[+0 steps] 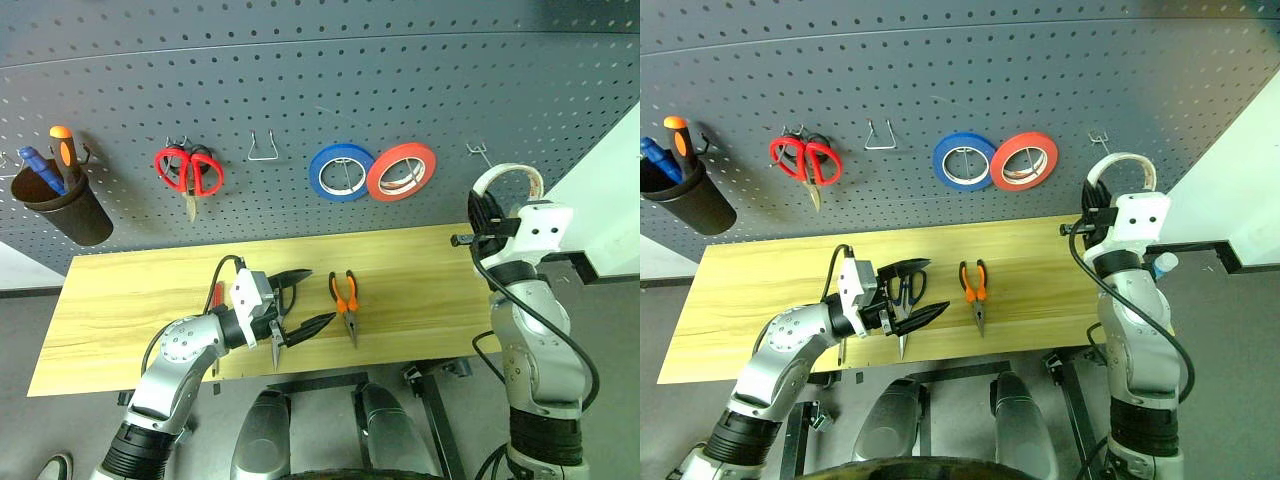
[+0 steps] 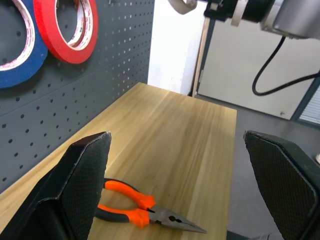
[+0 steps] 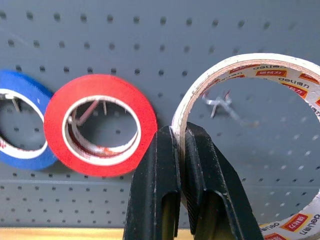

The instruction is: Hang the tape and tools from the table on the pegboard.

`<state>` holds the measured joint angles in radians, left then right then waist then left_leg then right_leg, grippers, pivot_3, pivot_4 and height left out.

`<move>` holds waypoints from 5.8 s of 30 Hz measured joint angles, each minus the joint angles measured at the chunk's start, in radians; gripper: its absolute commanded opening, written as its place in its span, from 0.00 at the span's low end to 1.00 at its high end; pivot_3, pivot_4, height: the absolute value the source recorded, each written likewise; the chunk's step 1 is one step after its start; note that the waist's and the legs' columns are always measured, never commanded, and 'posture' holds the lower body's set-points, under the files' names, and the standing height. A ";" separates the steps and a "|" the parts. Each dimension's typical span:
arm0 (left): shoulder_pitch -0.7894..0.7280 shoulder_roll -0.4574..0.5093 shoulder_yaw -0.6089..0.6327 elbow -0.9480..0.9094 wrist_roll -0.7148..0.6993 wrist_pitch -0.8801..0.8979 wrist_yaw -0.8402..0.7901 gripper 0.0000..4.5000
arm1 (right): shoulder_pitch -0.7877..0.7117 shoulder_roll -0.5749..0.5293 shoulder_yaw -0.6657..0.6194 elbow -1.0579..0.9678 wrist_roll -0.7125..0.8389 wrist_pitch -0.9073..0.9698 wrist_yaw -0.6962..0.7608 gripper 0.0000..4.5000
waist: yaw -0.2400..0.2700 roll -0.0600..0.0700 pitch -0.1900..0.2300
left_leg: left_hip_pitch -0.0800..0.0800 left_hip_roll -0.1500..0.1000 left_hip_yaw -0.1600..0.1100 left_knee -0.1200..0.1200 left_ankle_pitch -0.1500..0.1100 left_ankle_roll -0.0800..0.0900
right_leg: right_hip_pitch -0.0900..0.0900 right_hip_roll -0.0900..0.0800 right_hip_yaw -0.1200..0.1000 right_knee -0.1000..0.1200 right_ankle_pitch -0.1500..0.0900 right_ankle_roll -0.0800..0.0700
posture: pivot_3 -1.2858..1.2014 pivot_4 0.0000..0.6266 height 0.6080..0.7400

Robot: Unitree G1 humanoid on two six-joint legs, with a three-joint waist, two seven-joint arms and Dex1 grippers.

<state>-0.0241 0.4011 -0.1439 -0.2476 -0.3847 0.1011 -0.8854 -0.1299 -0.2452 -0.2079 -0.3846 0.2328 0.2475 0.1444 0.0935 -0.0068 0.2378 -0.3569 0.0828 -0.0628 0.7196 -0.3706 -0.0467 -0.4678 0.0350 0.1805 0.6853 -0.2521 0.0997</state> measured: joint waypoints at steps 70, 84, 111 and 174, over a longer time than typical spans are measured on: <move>-0.069 -0.100 0.050 -0.168 -0.233 0.085 0.102 0.99 | -0.448 -0.040 0.008 0.881 -0.072 -0.422 0.163 0.14 | -0.002 0.000 0.001 | 0.000 0.000 0.000 -0.003 -0.001 0.001 | -0.001 0.001 0.001 -0.001 -0.001 0.001 | 0.64 0.30 0.52; -0.067 -0.102 0.050 -0.156 -0.202 0.045 0.098 0.99 | -0.427 -0.044 0.015 0.875 -0.086 -0.418 0.135 0.91 | 0.000 0.000 0.001 | -0.002 0.000 0.000 -0.004 -0.001 0.001 | -0.003 0.001 0.001 -0.002 -0.001 0.002 | 0.63 0.29 0.52; 0.145 0.013 0.135 -0.165 -0.190 0.039 0.099 0.99 | 0.281 0.002 0.122 -0.245 0.023 0.298 -0.009 0.91 | -0.009 0.000 0.001 | -0.003 0.000 0.001 -0.007 -0.001 0.002 | -0.007 0.001 0.003 -0.003 -0.006 0.006 | 0.63 0.32 0.52; 0.562 -0.010 0.156 -0.267 -0.084 -0.019 0.174 0.99 | -0.097 0.227 0.544 0.135 -0.191 0.716 -0.115 1.00 | -0.033 -0.003 0.083 | -0.034 0.001 0.000 -0.006 -0.001 0.001 | -0.037 0.001 0.001 -0.002 -0.004 0.002 | 0.62 0.53 0.52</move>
<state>0.5379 0.3909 0.0121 -0.5149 -0.4689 0.0817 -0.7116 -0.2266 -0.0183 0.3358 -0.2495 0.0420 0.9632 0.0294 0.0606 -0.0094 0.3206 -0.3909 0.0839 -0.0628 0.7138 -0.3714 -0.0462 -0.5045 0.0360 0.1819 0.6829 -0.2565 0.1019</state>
